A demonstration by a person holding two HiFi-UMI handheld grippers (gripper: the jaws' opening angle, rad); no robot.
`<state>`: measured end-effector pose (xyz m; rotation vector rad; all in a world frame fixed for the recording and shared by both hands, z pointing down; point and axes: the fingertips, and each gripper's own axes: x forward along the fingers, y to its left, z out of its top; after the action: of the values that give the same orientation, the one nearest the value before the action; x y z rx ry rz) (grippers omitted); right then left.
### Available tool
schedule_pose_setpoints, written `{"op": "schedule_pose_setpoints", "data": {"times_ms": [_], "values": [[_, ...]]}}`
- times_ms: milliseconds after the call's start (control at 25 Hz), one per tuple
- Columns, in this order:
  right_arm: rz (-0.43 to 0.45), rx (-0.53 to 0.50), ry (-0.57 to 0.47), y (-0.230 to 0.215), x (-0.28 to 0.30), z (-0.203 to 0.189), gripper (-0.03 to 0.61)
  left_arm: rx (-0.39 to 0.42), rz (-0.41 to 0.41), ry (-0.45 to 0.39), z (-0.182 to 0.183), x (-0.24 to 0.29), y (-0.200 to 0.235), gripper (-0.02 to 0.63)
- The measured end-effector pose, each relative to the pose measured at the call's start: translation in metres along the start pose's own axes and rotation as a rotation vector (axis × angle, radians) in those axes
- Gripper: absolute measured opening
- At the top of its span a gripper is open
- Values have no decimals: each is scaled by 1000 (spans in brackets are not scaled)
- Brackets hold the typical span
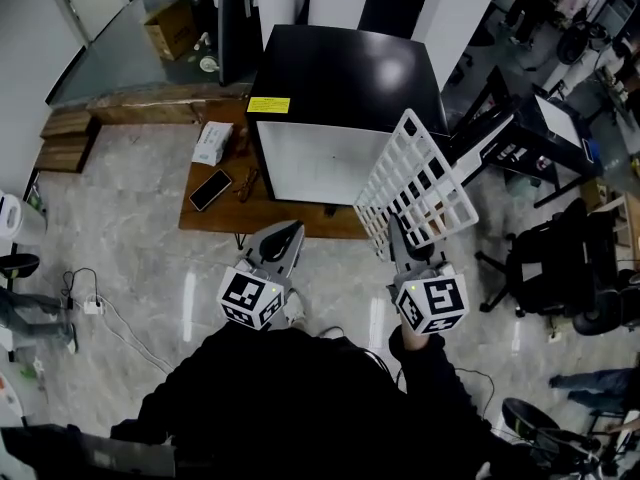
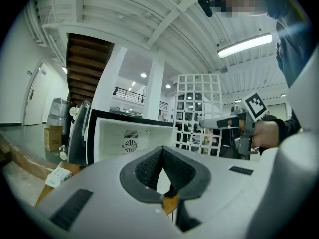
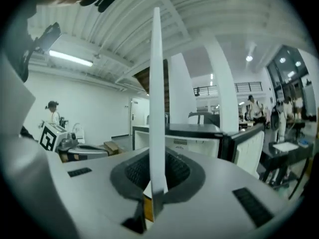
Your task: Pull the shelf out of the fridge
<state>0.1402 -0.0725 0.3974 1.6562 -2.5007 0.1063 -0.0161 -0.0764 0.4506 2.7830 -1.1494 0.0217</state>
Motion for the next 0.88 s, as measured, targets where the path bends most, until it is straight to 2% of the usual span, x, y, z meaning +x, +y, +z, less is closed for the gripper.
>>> {"op": "schedule_pose_setpoints", "data": {"times_ms": [200,600,760,880], "values": [[-6,-226,15,5,-3,52,29,100,0,9,9,8,4,6],[-89,-530,1,0,-12,148,29,66,-21,-3,18,23,12,6],[-143,-642,45,-12,11,164,29,65,-26,-9,25,27,13,6],[-139,-750,54,-19,54,165,29,66,-21,-13,26,34,17,6]]}}
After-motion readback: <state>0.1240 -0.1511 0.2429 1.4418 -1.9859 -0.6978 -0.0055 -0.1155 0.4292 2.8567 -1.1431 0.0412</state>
